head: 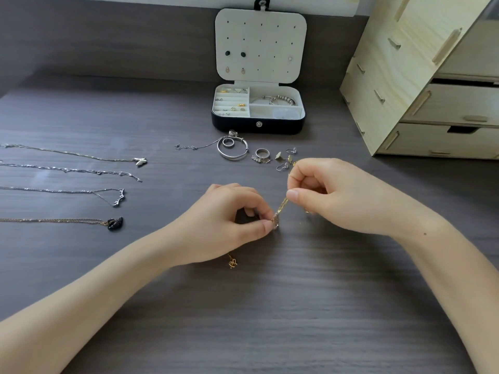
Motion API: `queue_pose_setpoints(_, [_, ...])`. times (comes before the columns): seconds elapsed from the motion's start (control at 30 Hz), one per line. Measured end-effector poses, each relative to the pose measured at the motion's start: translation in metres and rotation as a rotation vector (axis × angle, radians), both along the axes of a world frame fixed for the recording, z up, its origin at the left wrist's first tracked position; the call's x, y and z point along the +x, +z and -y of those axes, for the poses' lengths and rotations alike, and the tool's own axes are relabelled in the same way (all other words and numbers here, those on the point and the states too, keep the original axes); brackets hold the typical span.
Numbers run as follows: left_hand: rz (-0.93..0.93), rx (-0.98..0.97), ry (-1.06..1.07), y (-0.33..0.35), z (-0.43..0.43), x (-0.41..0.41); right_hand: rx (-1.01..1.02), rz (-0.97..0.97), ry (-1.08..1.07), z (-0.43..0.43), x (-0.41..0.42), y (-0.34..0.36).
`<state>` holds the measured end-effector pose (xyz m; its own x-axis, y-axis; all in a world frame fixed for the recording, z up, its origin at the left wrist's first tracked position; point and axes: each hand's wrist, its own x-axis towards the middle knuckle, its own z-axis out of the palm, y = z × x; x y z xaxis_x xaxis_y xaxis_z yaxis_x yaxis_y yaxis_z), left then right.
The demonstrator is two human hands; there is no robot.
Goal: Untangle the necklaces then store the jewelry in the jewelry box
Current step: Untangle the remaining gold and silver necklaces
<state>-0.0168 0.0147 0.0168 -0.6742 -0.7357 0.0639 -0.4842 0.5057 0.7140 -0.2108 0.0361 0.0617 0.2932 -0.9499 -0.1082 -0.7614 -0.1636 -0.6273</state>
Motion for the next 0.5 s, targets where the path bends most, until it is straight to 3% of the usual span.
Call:
queue_pose_setpoints(0.17, [-0.049, 0.162, 0.046, 0.001, 0.001, 0.001, -0.109, -0.092, -0.009, -0.001, 0.002, -0.006])
queue_pose_setpoints(0.5, [-0.116, 0.274, 0.109, -0.001, 0.001, -0.001, -0.148, -0.036, 0.040, -0.008, 0.012, -0.004])
